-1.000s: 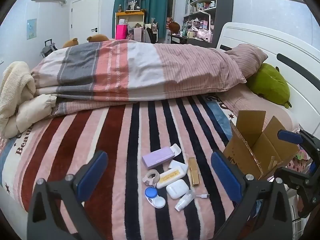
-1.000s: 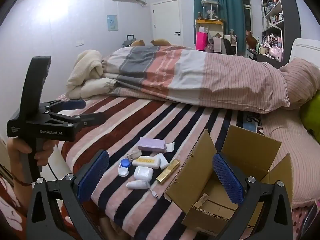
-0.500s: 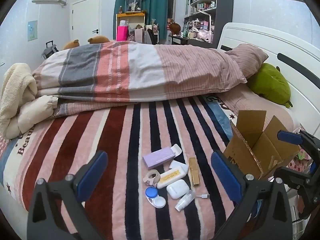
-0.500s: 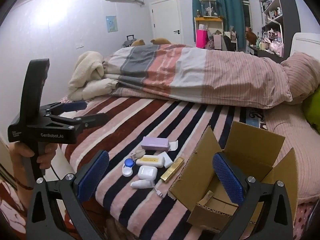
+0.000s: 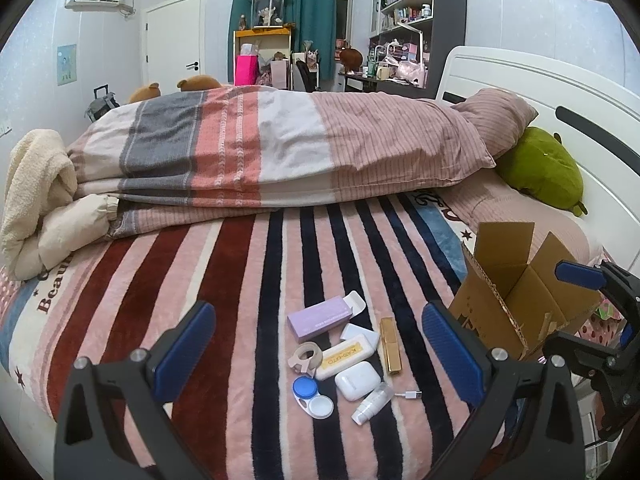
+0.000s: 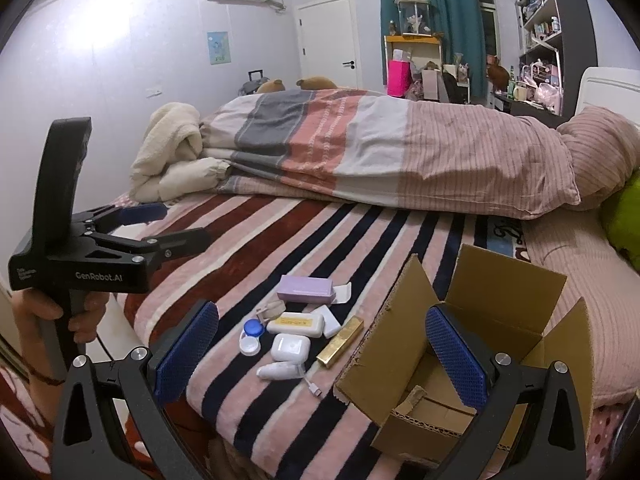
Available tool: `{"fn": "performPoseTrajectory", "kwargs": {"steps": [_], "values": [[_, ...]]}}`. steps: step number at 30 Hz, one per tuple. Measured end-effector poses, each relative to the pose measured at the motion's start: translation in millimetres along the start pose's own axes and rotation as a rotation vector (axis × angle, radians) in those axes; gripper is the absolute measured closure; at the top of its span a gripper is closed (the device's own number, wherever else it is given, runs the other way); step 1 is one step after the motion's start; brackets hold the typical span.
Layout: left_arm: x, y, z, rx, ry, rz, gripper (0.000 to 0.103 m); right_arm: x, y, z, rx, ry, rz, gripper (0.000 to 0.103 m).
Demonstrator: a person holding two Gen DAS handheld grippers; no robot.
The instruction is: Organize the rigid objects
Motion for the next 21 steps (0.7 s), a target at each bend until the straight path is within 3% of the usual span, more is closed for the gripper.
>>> {"fn": "performPoseTrajectory", "kwargs": {"steps": [21], "values": [[1.8, -5.8, -2.4, -0.009, 0.001, -0.002, 0.0, 0.8, -7.9, 0.4, -0.003, -0.003, -0.03, 0.0]]}}
Point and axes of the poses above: each gripper's, at about its wrist camera, not at the fingertips, and x roughly the way its jaws point, y to its right, z to its underside, the point moved 6 cm from there along x, roughly the way its jaws point, and after that the axes turned 14 degrees about x, right-handed, at the moved point
